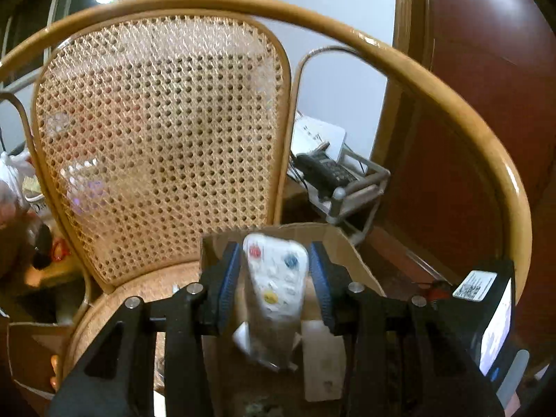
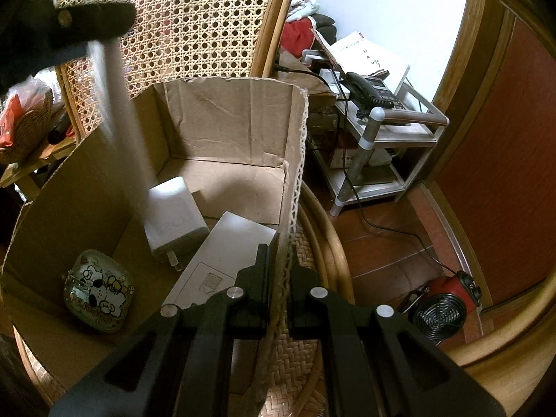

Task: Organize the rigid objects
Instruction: 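Carry the remote into the cardboard box and open the left gripper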

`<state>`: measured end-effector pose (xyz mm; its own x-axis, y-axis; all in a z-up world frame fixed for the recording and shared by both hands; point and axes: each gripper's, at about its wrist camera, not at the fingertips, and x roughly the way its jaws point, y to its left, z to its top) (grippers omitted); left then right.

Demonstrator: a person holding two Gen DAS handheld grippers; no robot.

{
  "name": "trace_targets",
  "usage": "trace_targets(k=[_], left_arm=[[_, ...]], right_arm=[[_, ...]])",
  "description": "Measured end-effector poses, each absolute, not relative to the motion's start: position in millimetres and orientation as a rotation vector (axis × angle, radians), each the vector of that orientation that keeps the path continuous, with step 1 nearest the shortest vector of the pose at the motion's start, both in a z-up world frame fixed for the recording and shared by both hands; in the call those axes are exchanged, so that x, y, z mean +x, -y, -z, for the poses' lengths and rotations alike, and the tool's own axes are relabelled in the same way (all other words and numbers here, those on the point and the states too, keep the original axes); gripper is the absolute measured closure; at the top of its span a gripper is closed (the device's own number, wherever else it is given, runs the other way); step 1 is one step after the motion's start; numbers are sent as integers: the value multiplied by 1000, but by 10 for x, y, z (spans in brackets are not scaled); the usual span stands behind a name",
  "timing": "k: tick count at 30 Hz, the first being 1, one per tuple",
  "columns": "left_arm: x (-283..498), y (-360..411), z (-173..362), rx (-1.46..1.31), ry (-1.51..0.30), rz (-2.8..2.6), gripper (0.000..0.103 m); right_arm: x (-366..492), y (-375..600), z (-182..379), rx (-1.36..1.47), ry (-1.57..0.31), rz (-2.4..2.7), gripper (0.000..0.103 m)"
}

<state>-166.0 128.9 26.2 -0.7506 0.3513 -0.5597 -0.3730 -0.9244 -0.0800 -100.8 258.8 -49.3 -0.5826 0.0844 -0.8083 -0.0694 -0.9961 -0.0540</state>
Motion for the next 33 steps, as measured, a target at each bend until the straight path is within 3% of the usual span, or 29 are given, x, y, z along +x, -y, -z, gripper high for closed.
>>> trace_targets(k=[18, 23, 28, 33], left_arm=[[-1736, -1425, -115, -893, -108, -2618, 65], [-1737, -1420, -125, -892, -106, -2626, 60], [-1750, -1246, -175, -869, -9, -2645, 28], [-1647, -1004, -352, -771, -6, -2662, 8]], right_arm=[[-1009, -2572, 493, -1386, 30, -2719, 95], [-1009, -2581, 489, -1385, 27, -2720, 95], [-994, -2569, 482, -1387, 26, -2724, 95], [-997, -2562, 494, -1388, 32, -2721, 95]])
